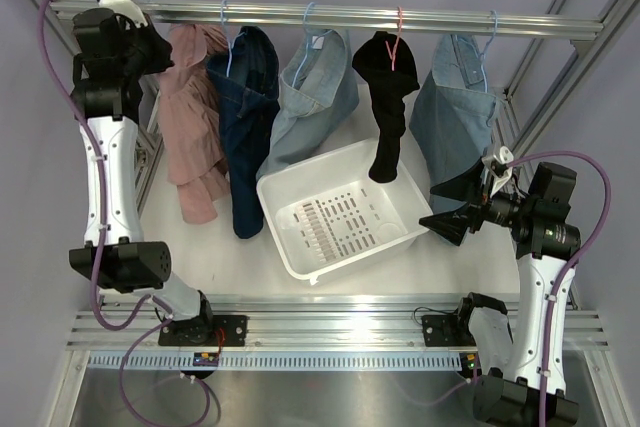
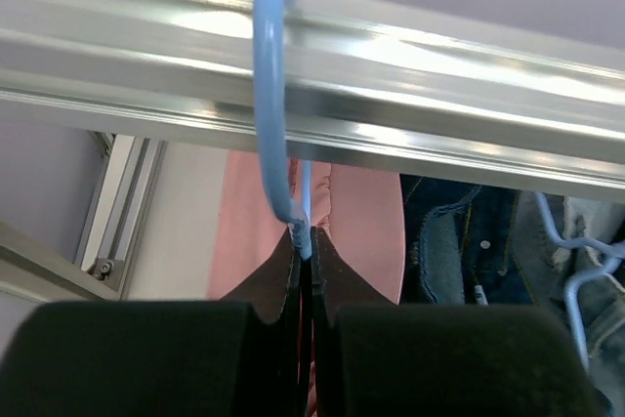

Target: Remove the skirt from the hanger

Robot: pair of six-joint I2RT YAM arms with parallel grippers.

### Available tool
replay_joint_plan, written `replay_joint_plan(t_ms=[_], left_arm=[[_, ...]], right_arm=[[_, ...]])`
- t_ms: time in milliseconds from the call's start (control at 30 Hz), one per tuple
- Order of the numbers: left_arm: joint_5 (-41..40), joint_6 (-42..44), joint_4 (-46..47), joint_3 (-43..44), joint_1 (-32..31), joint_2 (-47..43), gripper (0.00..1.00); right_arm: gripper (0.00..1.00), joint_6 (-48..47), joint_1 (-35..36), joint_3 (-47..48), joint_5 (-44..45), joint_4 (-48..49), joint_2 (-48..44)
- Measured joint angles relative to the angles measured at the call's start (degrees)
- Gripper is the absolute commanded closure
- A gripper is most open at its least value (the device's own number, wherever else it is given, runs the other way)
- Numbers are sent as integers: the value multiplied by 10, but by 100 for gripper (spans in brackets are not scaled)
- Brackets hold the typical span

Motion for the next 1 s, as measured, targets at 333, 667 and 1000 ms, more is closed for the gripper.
replay_joint_plan(t_ms=[333,667,1000], left_arm=[[-23,-7,18,-54,0,-108,100],[-56,-7,61,-336,0,-339,100],[17,-62,42,-449,0,-548,100]], right_arm=[[0,-27,0,1,-6,-22,7],[2,-117,8,52,-3,-125,49],[7,-101,193,224,147,-183,112]])
